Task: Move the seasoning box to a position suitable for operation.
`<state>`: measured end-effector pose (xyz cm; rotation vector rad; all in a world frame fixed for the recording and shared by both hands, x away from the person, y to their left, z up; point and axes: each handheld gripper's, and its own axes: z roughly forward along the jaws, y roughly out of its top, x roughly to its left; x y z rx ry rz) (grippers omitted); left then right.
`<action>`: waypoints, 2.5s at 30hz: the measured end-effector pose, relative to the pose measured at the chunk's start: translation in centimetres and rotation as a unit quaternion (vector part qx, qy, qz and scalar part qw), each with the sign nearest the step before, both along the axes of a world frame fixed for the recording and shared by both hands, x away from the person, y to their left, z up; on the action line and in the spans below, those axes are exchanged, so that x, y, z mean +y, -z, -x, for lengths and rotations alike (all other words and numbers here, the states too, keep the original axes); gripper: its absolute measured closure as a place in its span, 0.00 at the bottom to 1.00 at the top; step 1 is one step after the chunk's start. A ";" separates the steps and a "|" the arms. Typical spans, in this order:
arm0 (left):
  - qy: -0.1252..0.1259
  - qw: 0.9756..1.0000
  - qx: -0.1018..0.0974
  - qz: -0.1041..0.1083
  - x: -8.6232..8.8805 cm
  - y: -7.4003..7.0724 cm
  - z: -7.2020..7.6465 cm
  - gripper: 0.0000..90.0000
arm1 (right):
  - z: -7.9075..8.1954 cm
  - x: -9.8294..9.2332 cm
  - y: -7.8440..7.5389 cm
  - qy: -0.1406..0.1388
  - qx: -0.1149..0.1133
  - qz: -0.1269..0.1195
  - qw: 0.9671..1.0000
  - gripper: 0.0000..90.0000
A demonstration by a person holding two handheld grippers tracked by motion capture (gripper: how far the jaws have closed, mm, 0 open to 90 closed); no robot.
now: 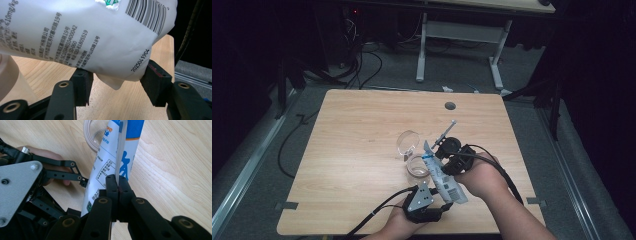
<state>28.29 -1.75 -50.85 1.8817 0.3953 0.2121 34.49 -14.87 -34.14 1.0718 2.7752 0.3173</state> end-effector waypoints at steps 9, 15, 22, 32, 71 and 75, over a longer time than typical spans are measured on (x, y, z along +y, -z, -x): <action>-0.002 1.000 -0.002 -0.002 -0.1 -0.2 0.4 0.52 | 0.0 0.3 0.2 -0.003 -0.002 0.004 1.000 1.00; -0.007 1.000 -0.004 -0.004 0.1 -0.2 0.4 0.54 | -0.2 0.5 0.5 -0.005 -0.005 0.001 1.000 1.00; -0.016 1.000 0.004 -0.001 0.2 -0.2 0.2 0.58 | -0.2 1.1 0.8 -0.004 -0.014 0.002 1.000 0.99; -0.027 1.000 0.007 0.002 0.5 -0.4 0.1 0.58 | -0.5 1.8 0.7 -0.004 -0.020 0.011 1.000 1.00; 0.004 1.000 -0.019 -0.001 0.3 -1.1 0.6 0.54 | -0.9 2.5 0.7 -0.012 -0.018 0.021 1.000 1.00; 0.003 1.000 -0.019 0.004 0.4 -1.2 0.6 0.55 | -1.0 2.7 0.6 -0.016 -0.019 0.025 0.999 1.00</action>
